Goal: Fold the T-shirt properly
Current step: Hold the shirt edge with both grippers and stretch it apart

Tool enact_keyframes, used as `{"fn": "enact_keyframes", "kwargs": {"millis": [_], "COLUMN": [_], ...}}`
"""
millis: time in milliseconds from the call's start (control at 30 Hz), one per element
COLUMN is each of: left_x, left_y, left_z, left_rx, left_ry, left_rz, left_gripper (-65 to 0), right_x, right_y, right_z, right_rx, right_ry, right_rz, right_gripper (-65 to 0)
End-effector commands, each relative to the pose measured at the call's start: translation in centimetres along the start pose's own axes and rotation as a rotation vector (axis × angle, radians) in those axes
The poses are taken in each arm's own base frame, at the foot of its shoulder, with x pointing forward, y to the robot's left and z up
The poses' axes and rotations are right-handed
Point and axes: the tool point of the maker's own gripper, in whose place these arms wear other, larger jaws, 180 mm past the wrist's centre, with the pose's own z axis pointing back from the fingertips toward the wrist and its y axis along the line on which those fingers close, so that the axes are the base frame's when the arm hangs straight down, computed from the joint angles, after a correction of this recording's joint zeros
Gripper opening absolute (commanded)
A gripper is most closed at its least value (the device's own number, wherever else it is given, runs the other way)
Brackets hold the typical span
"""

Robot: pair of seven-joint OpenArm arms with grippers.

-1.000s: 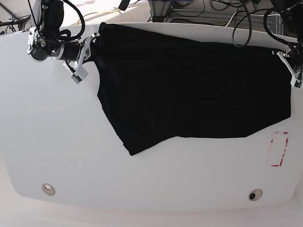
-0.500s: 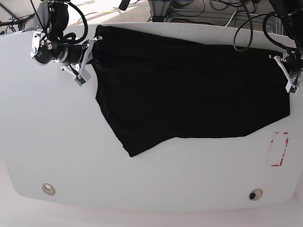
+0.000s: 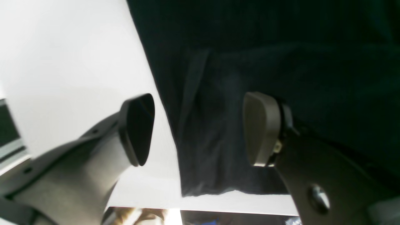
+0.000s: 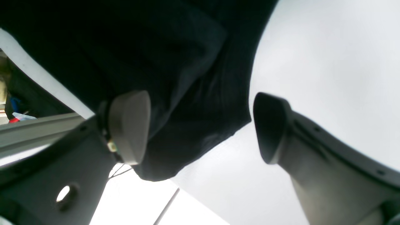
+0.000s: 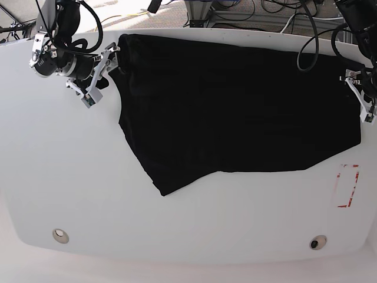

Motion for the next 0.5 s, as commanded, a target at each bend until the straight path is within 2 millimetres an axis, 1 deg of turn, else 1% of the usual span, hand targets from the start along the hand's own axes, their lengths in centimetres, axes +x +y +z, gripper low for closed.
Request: {"fn": "enact_keyframes", "kwargs": {"millis": [0, 100, 133, 200, 267, 367, 467], "left_x": [3.2, 5.1, 5.2, 4.8, 4.2, 3.1, 2.2], "left_y": [1.3, 1.2, 0.9, 0.1, -0.3, -0.9, -1.8], "left_z": [2.4, 4.1, 4.5, 4.7, 4.9, 4.6, 4.1], "left_rx": [0.067, 0.107, 0.111, 0.108, 0.107, 0.094, 0.073], "left_ry": [-0.092, -0.152, -0.162, -0.161, -0.152, -0.128, -0.115], "left_rz": [-0.052, -0.1, -0.11, -0.127, -0.14, -0.149, -0.129], "left_gripper": [-22.9, -22.9, -22.9, -23.1, -23.2, -23.5, -23.5], "right_x": [2.1, 2.0, 1.9, 0.8, 0.1, -0.3, -1.8], "right_y": [1.0, 1.4, 1.4, 1.6, 1.6, 1.9, 2.3], "right_z": [1.0, 1.1, 1.1, 1.1, 1.2, 1.1, 0.8], "right_rx": [0.024, 0.025, 0.025, 0.029, 0.027, 0.033, 0.027], "right_ry": [-0.078, -0.076, -0.074, -0.051, -0.044, -0.051, -0.029], "right_rz": [0.043, 0.051, 0.05, 0.032, 0.018, 0.01, -0.017], "right_gripper": [-15.5, -15.5, -15.5, -15.5, -15.5, -15.5, -15.4]}}
